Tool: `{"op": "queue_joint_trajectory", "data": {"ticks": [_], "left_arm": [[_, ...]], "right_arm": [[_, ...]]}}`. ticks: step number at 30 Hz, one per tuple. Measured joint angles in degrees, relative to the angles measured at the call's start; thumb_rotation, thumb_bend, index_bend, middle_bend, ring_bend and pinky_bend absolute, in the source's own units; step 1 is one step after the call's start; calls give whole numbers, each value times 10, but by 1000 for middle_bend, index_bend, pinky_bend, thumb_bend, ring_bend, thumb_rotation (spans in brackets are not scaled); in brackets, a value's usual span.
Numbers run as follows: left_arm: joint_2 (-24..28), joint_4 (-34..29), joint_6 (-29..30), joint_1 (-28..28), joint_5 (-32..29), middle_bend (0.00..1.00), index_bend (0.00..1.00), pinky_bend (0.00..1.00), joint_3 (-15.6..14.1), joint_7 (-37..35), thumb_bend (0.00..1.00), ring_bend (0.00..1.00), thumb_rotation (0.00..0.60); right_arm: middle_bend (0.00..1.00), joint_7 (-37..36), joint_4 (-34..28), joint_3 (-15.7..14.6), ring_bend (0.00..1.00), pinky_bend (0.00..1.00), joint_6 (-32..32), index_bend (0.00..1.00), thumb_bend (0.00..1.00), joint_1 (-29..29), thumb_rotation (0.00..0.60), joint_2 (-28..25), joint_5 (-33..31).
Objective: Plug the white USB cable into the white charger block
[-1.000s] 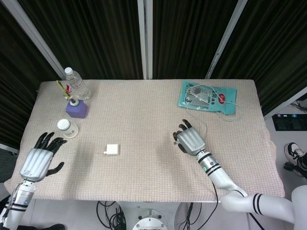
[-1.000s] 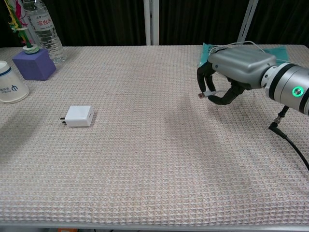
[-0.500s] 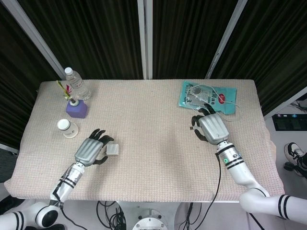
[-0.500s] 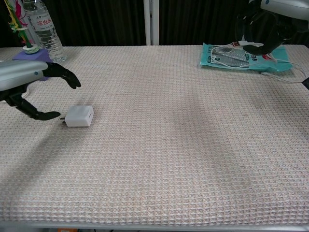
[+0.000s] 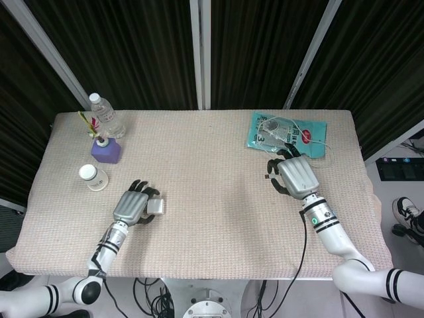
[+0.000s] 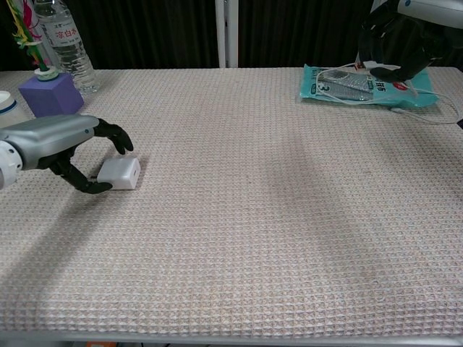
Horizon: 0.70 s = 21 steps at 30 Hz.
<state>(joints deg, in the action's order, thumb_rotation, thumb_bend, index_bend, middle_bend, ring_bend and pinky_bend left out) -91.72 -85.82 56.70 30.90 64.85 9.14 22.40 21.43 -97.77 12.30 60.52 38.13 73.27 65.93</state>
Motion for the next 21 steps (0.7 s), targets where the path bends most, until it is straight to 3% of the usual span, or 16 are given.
{"op": "queue_joint_trajectory", "data": {"ticks": [11, 17, 21], "left_arm": [[-20, 27, 24, -4, 8, 295, 323, 85, -10, -22, 200, 106, 582], [-19, 28, 15, 2, -2, 296, 322, 84, -12, -19, 276, 106, 466], [-17, 24, 11, 6, -8, 296, 322, 83, -12, -19, 310, 106, 431]], "right_arm": [[527, -5, 4, -4, 226, 115, 2, 578, 327, 1, 600, 3, 0], [528, -9, 9, -6, 226, 115, 1, 579, 327, 1, 600, 6, 0], [528, -11, 12, -8, 226, 115, 1, 579, 327, 2, 600, 7, -1]]}}
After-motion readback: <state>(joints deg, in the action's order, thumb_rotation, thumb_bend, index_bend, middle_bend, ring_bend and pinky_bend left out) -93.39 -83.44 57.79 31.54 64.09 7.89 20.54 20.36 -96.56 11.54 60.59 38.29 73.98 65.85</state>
